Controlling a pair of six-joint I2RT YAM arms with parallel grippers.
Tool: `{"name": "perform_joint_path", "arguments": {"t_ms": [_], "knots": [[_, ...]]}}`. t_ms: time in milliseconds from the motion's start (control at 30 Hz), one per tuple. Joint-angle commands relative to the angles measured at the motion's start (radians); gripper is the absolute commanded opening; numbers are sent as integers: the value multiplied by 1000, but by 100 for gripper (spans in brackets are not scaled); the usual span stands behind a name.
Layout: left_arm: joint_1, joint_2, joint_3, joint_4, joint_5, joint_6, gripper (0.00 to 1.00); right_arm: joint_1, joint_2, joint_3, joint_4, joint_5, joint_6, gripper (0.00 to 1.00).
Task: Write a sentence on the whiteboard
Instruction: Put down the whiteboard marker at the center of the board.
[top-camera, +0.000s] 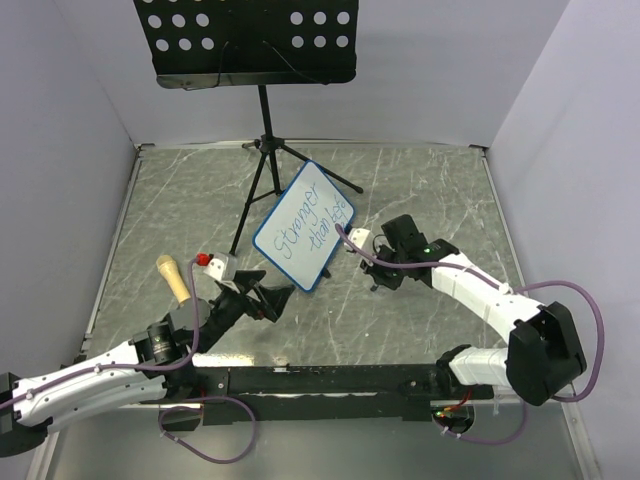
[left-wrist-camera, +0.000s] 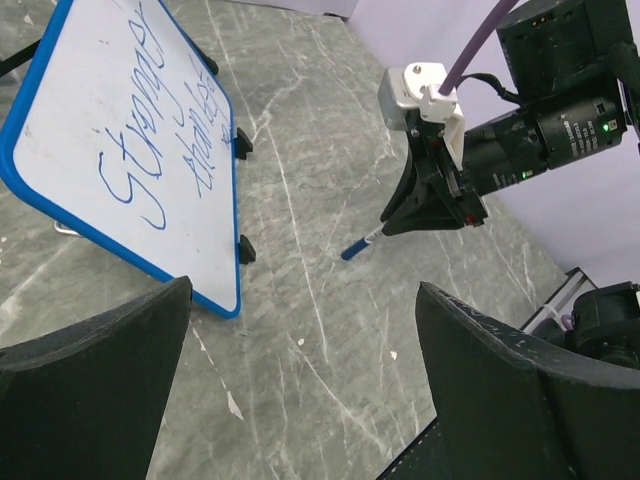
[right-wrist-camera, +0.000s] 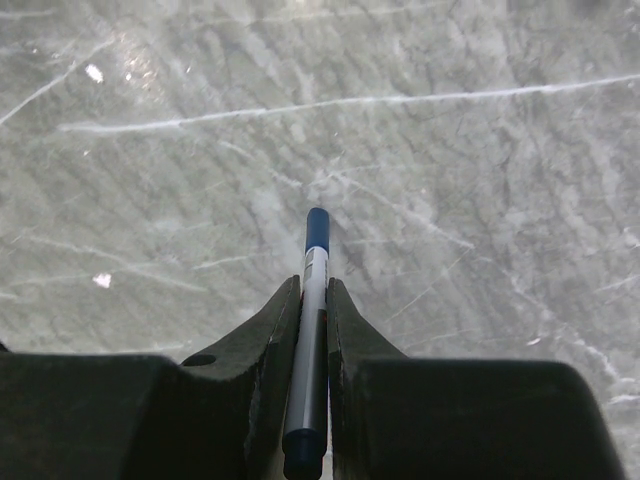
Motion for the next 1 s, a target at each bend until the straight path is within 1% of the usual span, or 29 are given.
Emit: {"name": "perform_joint_path", "arguments": {"t_ms": [0, 267, 667, 767, 967], "knots": [[2, -13, -1, -14, -7, -19, 97, 6, 71, -45, -23, 38, -5, 0], [2, -32, -7, -17, 4, -25, 97, 3, 145, -32, -35, 3, -4, 0], [2, -66, -14, -31, 15, -35, 97, 3, 254, 44, -78, -30, -5, 0], [2, -67, -14, -34, 16, -38, 97, -9, 216, 42, -69, -45, -2, 0], [2, -64, -1, -32, 19, -30, 97, -106, 108, 48, -61, -151, -5, 0]]}}
